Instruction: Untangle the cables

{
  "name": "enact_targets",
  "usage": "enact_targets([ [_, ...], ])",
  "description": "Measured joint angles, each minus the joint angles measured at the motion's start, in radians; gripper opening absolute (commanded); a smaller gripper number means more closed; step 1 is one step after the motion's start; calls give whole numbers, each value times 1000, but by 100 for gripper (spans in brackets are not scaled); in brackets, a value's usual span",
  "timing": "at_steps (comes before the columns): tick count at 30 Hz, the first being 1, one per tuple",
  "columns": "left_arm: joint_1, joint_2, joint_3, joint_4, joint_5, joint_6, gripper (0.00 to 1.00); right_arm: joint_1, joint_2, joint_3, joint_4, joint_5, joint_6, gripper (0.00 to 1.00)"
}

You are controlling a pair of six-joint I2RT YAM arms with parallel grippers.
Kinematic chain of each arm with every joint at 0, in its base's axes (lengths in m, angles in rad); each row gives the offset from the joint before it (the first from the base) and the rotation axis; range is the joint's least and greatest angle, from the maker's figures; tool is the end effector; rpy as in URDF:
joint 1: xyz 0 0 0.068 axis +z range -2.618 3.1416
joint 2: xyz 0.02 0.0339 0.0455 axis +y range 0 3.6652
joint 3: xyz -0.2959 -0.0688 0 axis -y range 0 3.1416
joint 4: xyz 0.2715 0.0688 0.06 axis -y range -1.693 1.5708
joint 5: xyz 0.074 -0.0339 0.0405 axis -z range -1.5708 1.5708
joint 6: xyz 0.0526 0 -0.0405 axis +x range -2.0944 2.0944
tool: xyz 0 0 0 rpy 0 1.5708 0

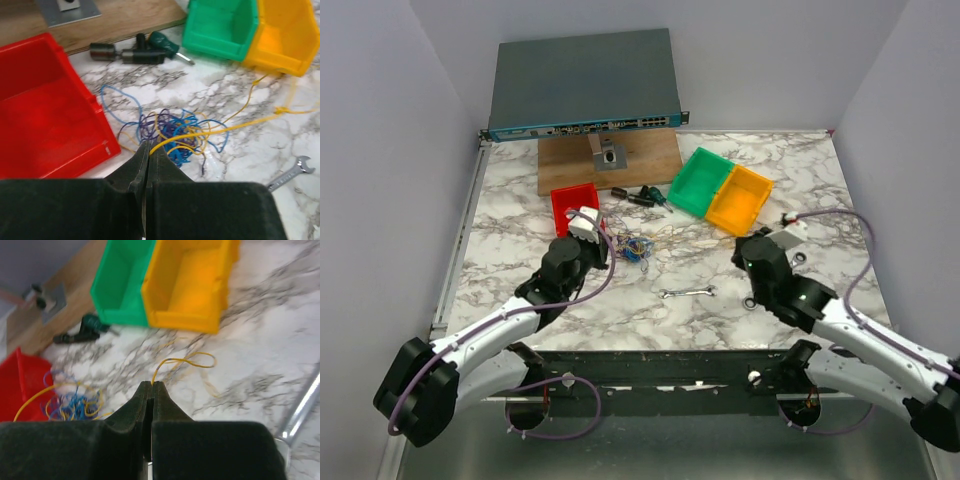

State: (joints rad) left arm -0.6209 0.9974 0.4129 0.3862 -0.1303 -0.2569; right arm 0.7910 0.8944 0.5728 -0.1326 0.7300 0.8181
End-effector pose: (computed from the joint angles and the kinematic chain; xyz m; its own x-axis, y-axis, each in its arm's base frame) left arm 0.2014 -0.1356 0.2375 -0.2752 -0.1129 -0.9547 0.4170 0.8808 -0.2243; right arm 0.1747 0.1268 0.2657 -0.2901 0.4801 -0.8278 0.1510 0.8772 0.4558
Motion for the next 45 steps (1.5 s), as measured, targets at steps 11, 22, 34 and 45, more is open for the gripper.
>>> enact_targets([
  [11, 28, 67, 40, -197, -246, -74, 0, -27, -282, 507, -660, 501, 177, 1],
  [22, 33, 52, 53, -170, -137, -61, 0, -27, -132, 536, -540, 325, -142, 1],
  [34, 33, -12, 28, -123, -40, -34, 0, -40, 219, 586, -321, 116, -262, 1],
  [45, 33, -47, 10, -98, -5, -23, 0, -180, 479, 671, -101, -133, -298, 1],
])
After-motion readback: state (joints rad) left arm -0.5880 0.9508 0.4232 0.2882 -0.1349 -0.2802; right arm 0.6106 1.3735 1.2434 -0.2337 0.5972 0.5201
